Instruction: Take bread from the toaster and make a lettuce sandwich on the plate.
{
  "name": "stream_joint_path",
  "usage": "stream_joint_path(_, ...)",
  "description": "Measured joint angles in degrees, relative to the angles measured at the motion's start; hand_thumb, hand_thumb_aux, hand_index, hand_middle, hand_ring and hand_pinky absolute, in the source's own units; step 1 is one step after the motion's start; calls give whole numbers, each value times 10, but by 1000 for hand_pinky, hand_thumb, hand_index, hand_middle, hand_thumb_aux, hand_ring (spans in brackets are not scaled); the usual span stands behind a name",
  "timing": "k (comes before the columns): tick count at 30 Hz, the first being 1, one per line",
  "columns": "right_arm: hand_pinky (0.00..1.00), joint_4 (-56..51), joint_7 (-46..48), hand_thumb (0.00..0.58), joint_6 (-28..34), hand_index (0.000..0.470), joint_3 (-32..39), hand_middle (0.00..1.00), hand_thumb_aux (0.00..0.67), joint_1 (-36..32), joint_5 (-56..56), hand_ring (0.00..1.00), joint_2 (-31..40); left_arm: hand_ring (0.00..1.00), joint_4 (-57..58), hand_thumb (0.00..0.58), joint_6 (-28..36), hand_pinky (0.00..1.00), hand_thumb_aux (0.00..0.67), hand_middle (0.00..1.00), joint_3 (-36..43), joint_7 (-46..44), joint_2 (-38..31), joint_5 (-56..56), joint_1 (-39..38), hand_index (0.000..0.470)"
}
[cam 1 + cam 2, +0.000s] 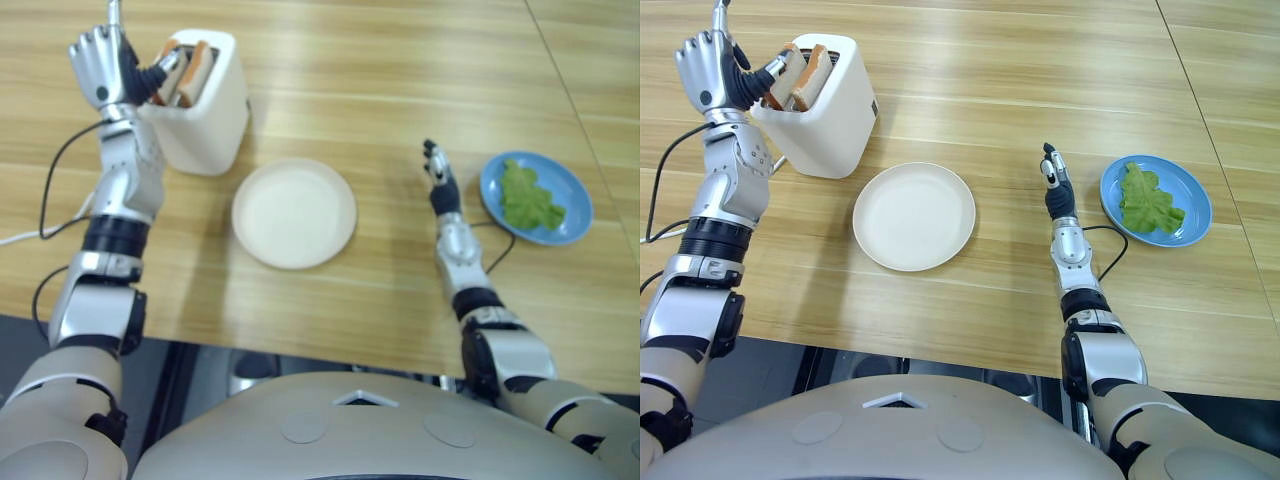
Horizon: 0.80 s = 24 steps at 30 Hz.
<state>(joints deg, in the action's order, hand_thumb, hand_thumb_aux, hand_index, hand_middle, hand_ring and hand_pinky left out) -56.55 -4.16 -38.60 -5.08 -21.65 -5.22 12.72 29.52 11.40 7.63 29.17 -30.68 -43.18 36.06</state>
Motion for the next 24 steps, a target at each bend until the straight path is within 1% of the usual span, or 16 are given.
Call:
stream_joint_path(5,0,-5,-1,0,0,0,3,0,0,0,0,0,2,0,46,0,8,0,0,0,0,-19,0,10,3,0)
stream_joint_path(18,0,-12,-6,0,0,0,6,0,0,-1,0,0,7,0,115,0,24,0,0,0,2,-20,-8,22,24,0)
stream_joint_path(24,0,-12,-9,0,0,0,8,0,0,-1,0,0,7,0,154,0,35,0,0,0,20,-20,-9,21,40,0)
